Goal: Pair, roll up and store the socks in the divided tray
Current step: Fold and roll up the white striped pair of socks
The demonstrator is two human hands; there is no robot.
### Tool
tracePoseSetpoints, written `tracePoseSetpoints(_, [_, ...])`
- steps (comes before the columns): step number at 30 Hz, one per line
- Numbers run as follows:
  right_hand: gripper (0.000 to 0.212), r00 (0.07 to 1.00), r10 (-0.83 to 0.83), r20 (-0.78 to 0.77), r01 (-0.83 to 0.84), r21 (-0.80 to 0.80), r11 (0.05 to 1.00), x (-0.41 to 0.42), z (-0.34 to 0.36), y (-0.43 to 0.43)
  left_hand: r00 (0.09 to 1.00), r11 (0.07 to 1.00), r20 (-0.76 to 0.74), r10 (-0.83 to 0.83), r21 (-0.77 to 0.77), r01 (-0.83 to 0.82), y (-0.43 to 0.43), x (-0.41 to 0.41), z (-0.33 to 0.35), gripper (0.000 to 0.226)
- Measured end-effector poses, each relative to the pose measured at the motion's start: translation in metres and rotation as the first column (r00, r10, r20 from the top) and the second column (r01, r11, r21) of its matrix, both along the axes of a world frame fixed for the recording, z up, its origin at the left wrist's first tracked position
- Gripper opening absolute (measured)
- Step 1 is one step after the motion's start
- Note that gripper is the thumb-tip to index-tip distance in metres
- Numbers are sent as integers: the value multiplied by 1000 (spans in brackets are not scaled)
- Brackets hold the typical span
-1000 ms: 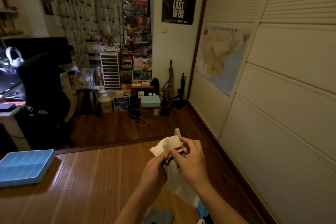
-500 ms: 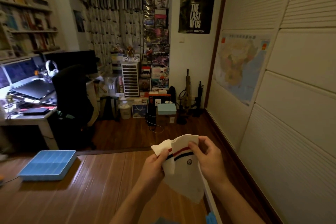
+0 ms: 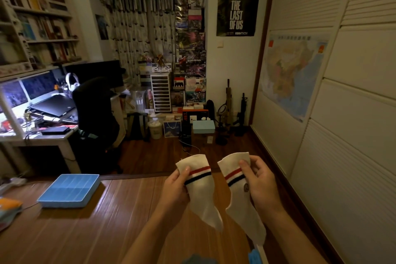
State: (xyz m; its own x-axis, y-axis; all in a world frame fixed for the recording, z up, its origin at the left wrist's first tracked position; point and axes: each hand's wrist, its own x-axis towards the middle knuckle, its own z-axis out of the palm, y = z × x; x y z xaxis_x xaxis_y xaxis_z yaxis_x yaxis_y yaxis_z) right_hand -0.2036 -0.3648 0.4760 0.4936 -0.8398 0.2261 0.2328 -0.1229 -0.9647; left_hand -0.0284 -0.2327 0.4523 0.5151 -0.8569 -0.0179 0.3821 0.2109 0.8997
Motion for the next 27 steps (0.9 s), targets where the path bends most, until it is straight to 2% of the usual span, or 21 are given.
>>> tracePoseSetpoints(2, [27,999,22,26,-23,39,999,0,2,0,996,999,-89,-14,-41,11,2,5,4,42])
tracePoseSetpoints(5, [35,995,94,35,-98,135,986,-1,3,-3,924,985,-372,-86,-171,23,3,19,10,41])
tracePoseSetpoints(7, [39,979,198,-41,-189,166,968,1,-1,-2,892,972,-430,-140,-233,40,3,27,13,37])
tracePoseSetpoints(9, [46,921,334,-199,-297,194,935,7,-10,4,898,971,-409,-163,-228,72,1,30,14,35])
tracePoseSetpoints(11, [48,823,452,-344,-412,185,892,12,-24,12,902,972,-387,-192,-202,120,-1,29,12,36])
tracePoseSetpoints(14, [46,653,613,-444,-593,204,779,17,-36,22,936,982,-300,-187,-86,168,-3,29,4,42])
tracePoseSetpoints(16, [40,603,598,-528,-615,170,770,16,-37,22,973,992,-193,-125,-3,127,-2,35,-2,44])
tracePoseSetpoints(18, [32,596,550,-584,-606,121,786,12,-38,17,996,998,-82,33,56,-29,1,47,-10,41])
tracePoseSetpoints(20, [31,579,495,-648,-603,69,795,8,-39,10,973,968,29,230,98,-231,4,60,-18,34])
tracePoseSetpoints(21, [31,572,467,-674,-602,42,797,6,-40,8,960,955,56,276,98,-280,6,63,-20,31])
tracePoseSetpoints(27, [33,550,300,-780,-598,-118,792,3,-45,3,957,957,92,276,71,-282,9,57,-17,25])
